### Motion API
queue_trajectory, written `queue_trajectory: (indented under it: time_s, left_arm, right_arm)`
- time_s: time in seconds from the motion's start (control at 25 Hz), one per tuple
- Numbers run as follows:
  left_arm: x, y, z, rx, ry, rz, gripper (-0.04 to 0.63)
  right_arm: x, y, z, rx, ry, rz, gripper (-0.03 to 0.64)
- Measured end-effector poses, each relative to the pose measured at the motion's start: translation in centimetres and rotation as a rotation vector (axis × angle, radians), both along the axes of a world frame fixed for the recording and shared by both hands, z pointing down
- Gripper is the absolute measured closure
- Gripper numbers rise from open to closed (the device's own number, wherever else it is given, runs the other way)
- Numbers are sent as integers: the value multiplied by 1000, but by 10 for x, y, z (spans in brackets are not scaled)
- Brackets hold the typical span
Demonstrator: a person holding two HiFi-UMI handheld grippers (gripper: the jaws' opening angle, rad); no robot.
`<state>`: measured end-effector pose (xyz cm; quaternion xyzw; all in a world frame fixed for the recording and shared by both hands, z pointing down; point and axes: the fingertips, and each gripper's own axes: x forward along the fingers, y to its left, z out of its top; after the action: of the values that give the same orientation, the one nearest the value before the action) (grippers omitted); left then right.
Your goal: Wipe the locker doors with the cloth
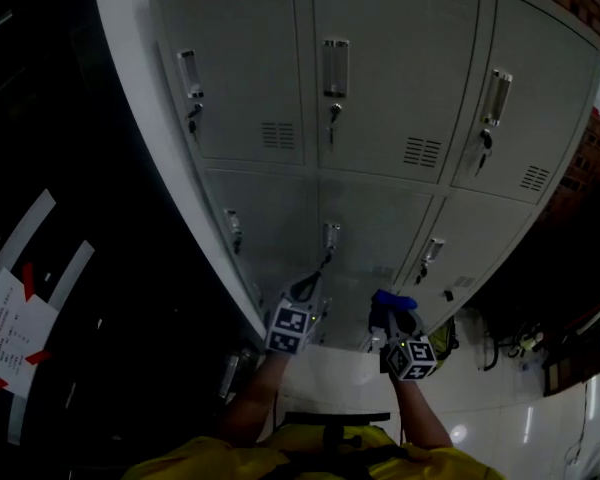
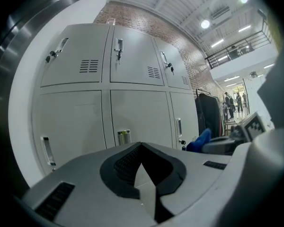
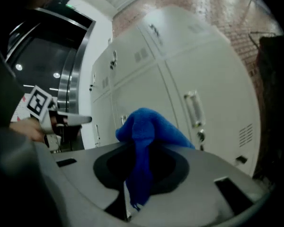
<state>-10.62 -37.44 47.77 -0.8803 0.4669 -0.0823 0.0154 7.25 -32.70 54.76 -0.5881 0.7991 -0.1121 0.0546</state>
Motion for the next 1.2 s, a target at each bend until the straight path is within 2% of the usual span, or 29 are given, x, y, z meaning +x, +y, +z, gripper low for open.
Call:
queue_trajectory:
  time_s: [0.08,0.2,0.32,0.52,0.72,0.84,1.0,1.2]
  left_arm:
    - [4,10,6,-18,42,15,595]
    - [10,19,4,-10,83,36,595]
    - [7,22,0,-1,95,38,595]
    - [-11,30,14,-41,95,10,594]
    - [-19,46,22,-62,103,21,595]
    - [-22,59,22,-56,112,1,595]
    - [-10,111,24,-62,125,-2,595]
    - [28,172,15,-19,123,-35,595]
  right_arm:
    - [22,33,-33,65,20,59,544]
    - [34,44,-54,105,43,99,543]
    - [28,45,-52,81,30,98,543]
    - [7,66,-30,6,1,54,543]
    - [9,86,-30,-5,-16,98,543]
    - [3,92,-43,27,-29,69,545]
    - [-2,123,-69,87,-24,-7,545]
    - [30,197,-90,140,-58,-53,546]
